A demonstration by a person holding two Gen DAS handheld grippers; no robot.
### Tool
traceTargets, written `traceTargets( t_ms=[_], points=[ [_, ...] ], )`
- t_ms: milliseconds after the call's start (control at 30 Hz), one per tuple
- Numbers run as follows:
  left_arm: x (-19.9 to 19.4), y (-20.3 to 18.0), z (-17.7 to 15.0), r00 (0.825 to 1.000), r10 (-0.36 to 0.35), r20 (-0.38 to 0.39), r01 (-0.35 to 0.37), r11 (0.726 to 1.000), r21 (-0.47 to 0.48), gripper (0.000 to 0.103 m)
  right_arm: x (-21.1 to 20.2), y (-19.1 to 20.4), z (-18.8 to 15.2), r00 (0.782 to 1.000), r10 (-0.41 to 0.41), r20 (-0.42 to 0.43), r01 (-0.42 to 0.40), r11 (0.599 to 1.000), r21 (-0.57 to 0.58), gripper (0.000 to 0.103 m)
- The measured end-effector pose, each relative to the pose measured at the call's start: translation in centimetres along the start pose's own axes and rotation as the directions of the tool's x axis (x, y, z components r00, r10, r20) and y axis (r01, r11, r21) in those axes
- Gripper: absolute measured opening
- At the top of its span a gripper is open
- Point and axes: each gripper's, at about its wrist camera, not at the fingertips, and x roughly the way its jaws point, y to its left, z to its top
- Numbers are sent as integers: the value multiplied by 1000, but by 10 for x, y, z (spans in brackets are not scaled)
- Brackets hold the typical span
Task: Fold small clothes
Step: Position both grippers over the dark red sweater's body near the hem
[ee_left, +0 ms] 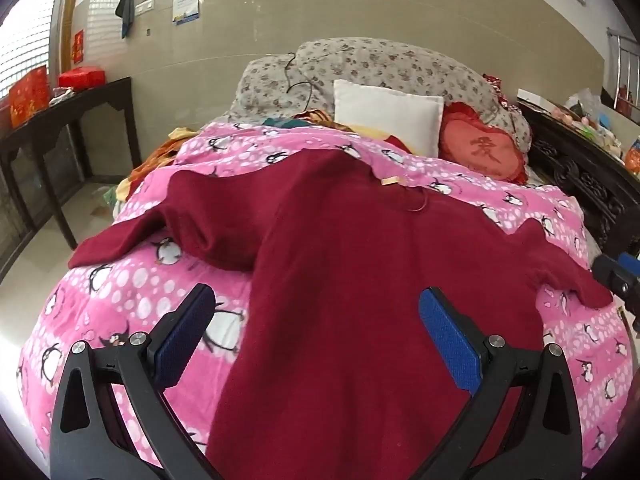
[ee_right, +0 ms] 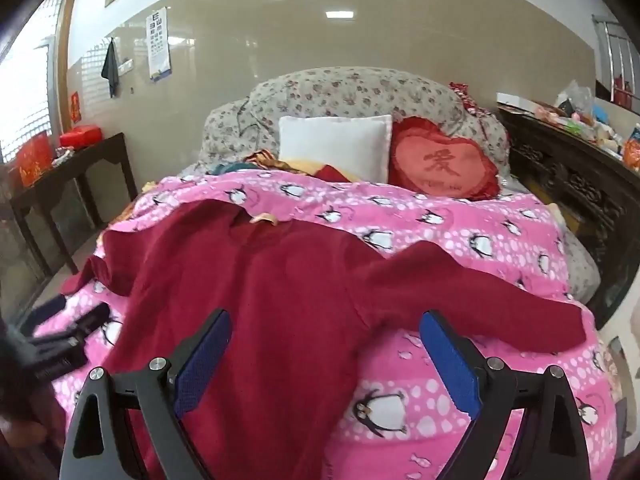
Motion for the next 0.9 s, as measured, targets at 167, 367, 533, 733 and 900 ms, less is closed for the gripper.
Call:
traceTargets(
  t_ms=[167, 367, 533, 733, 900],
  points=[
    [5, -6, 7, 1000, 0, 8, 0, 1000, 7, 102, 4, 12, 19, 999, 38, 22, -38, 999, -3, 94],
    [21, -9, 19, 1000, 1, 12, -1, 1000, 24, 102, 16, 24, 40, 999, 28, 32, -27, 999, -21, 94],
    [36, -10, 33, 1000, -8, 12, 8, 1000, -1, 102, 37, 32, 51, 1000, 11, 25, -11, 1000, -26, 94],
    [62, -9, 39, 1000, 2, -9, -2, 1000, 4, 102, 72, 38, 60, 1000, -12, 6, 12, 1000, 4, 94],
    [82, -2, 48, 1000, 16, -15, -16, 1000, -24, 102, 103, 39, 66, 1000, -20, -7, 21, 998, 58, 94]
  ],
)
